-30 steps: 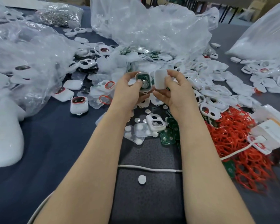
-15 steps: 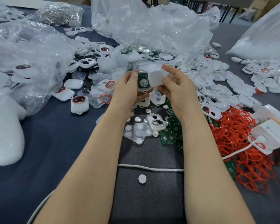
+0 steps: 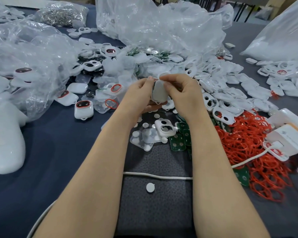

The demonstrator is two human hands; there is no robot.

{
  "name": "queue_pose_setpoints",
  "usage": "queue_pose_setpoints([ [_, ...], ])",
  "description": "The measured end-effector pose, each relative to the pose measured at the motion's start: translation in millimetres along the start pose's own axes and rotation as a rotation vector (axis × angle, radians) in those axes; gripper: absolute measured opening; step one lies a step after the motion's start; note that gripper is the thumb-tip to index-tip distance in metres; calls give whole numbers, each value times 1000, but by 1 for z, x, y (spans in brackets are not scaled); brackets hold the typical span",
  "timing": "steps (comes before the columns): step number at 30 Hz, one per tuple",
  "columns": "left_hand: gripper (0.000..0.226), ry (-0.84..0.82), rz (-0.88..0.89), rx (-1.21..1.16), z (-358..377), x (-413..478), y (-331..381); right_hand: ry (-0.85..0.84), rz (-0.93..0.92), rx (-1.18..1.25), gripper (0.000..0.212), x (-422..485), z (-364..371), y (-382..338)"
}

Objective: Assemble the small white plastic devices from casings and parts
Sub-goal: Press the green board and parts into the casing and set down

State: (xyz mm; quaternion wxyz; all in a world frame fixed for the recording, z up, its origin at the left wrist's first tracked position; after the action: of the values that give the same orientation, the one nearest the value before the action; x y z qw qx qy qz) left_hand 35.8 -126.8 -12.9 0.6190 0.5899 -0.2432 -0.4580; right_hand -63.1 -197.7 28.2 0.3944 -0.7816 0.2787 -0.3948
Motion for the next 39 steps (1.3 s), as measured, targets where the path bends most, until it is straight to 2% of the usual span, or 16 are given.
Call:
queue_pose_setpoints([
  [3,12,-41,60,64,3,-1,3,20,-43,-50,19,-1,-1,-4],
  [7,17,-82,108,99,5,-3,6,27,-9,-4,17,-1,0,2],
  [13,22,-112,168,154,8,-7,12,-4,331,451,8,-6,10,34],
  [18,20,-121,195,134,10,-10,17,67,359,643,14,-6,11,36],
  [23,19,-51,181,48,5,-8,13,116,304,567,14,-6,16,30],
  [27,19,54,205,-43,-6,-4,14,-22,354,573,18,-11,26,31],
  [30,19,56,229,-68,-8,-3,16,-114,330,524,22,-12,30,28],
  [37,18,65,247,-57,-10,-1,16,-138,284,509,22,-12,37,20],
  [39,20,43,234,-98,-8,-2,15,-97,277,501,19,-10,33,22],
])
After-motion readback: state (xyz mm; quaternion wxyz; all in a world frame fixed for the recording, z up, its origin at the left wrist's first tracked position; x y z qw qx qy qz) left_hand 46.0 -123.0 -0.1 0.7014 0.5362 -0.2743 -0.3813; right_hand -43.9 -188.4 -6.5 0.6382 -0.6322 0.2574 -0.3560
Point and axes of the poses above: each hand's wrist, its own x-axis towards the middle knuckle, its own z-axis out of the palm, y = z × x, the point moved 9 cm from there along x, towards the middle knuckle, and after that the axes turned 6 degrees about -z, right-handed, at the moved point
